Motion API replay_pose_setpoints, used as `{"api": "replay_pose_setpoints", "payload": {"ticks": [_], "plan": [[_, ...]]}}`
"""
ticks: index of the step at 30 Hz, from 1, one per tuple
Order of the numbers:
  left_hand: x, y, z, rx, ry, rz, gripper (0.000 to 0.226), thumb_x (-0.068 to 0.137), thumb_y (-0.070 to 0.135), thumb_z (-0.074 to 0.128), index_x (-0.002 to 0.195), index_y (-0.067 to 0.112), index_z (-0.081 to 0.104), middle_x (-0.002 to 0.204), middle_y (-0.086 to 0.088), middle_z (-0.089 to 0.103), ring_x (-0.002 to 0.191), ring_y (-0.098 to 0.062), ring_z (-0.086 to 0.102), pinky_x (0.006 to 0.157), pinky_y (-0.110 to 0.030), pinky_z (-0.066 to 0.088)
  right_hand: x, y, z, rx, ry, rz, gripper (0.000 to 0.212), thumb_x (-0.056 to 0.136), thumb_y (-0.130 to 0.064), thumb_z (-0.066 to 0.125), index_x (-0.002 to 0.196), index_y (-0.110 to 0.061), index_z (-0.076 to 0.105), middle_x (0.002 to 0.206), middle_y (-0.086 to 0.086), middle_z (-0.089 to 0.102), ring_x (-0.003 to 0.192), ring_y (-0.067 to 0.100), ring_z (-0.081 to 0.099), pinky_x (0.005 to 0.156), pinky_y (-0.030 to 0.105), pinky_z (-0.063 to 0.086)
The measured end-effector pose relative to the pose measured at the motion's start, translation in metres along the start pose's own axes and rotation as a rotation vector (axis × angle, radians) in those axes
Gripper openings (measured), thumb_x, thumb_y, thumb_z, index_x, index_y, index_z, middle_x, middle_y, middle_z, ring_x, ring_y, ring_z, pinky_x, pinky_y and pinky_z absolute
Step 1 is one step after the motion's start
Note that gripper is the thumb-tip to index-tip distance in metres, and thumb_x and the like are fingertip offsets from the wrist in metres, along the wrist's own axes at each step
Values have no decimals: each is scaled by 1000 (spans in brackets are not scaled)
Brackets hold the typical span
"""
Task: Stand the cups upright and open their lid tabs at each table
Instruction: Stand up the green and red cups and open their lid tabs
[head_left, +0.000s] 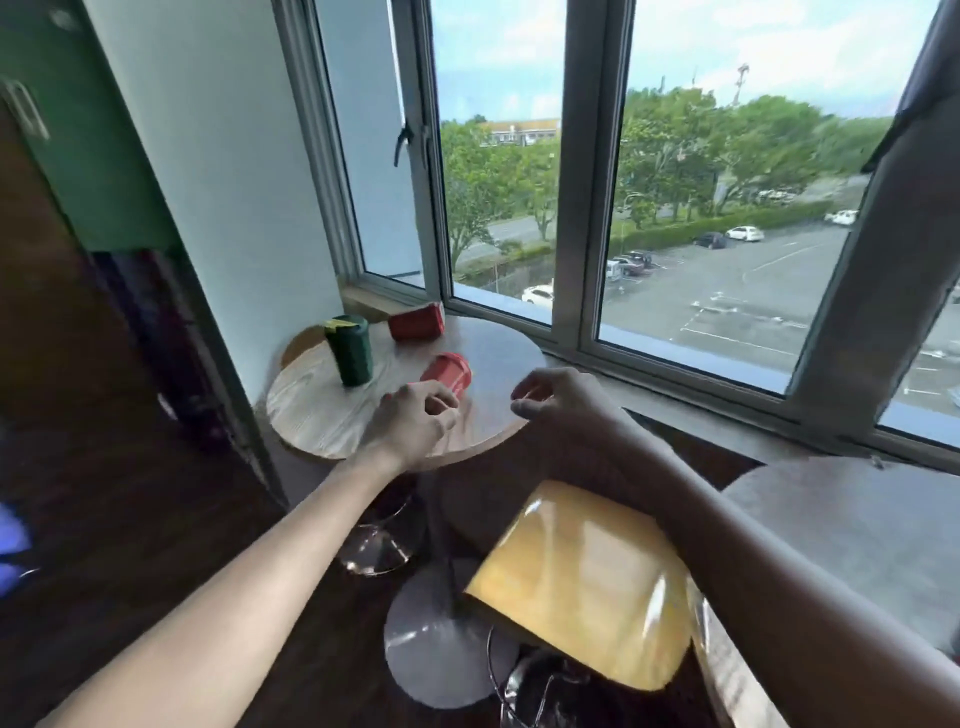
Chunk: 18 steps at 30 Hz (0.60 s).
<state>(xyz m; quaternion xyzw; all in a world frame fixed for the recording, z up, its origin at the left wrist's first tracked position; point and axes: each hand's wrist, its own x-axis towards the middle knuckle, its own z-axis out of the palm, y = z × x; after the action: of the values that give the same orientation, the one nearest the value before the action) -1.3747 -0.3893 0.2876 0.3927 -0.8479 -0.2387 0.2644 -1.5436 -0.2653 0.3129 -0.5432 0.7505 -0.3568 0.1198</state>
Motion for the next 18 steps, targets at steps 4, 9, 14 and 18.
{"api": "replay_pose_setpoints", "payload": {"ticks": [4, 9, 14, 18], "plan": [[24, -54, -23, -8, 42, -83, 10, 80, 23, 72, 90, 25, 74, 88, 3, 74, 85, -18, 68, 81, -31, 55, 45, -17, 46, 55, -49, 20, 22, 85, -22, 70, 104, -10, 72, 92, 3, 70, 83, 16, 63, 66, 17, 44], [72, -119, -34, -16, 82, -144, 9, 81, 23, 71, 90, 25, 74, 90, 4, 74, 87, -17, 68, 81, -31, 55, 117, -15, 91, 75, -31, 66, 28, 87, -27, 69, 112, -16, 68, 104, 1, 70, 92, 15, 63, 67, 20, 43], [136, -175, -35, -10, 120, -191, 24, 84, 22, 71, 107, 20, 69, 96, 2, 71, 90, -19, 67, 76, -25, 48, 200, 7, 137, 84, 16, 219, 53, 84, -30, 70, 131, -16, 52, 128, 13, 52, 117, 30, 53, 99, 39, 43], [192, -208, -39, -7, 154, -225, 46, 81, 30, 73, 124, 23, 59, 117, -5, 62, 102, -24, 63, 86, -33, 51, 255, 16, 160, -5, 21, 396, 66, 83, -43, 68, 138, -19, 43, 140, 16, 38, 131, 38, 36, 106, 47, 34]]}}
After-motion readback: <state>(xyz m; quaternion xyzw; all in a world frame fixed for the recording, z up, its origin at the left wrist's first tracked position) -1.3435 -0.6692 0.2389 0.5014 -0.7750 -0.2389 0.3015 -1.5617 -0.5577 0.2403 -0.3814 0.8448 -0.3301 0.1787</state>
